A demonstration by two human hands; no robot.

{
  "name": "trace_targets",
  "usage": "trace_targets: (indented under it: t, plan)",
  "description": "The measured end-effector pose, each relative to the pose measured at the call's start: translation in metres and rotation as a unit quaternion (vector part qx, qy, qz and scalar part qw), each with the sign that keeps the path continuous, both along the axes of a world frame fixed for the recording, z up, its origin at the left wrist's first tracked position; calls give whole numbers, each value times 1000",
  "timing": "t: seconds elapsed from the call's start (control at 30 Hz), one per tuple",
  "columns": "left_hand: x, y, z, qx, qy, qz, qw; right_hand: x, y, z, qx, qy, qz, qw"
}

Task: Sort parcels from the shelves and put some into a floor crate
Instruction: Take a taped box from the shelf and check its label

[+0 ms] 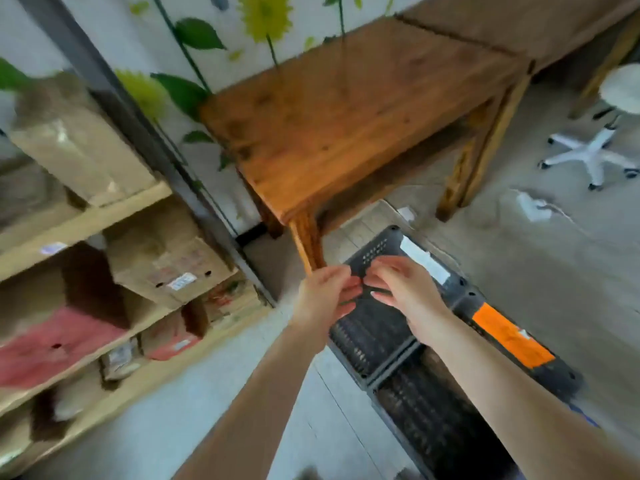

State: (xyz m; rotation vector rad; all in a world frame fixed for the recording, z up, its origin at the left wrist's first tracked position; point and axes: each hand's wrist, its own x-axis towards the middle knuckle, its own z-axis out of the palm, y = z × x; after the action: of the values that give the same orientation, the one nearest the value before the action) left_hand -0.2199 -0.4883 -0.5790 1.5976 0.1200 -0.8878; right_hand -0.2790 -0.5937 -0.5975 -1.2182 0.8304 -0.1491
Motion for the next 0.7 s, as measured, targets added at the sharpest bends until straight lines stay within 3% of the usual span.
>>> trace_targets:
  t: [0.3, 0.5, 0.7]
  plan:
    - [76, 246, 171, -95, -157, 221, 958, 102, 188, 173, -84, -157, 190, 966]
    - [115, 363, 252, -105, -274, 262, 919, 155, 290, 258, -180, -249, 217, 926]
    - [159, 386, 311, -111, -343, 238, 902, 198, 312, 320, -250, -308, 206, 895]
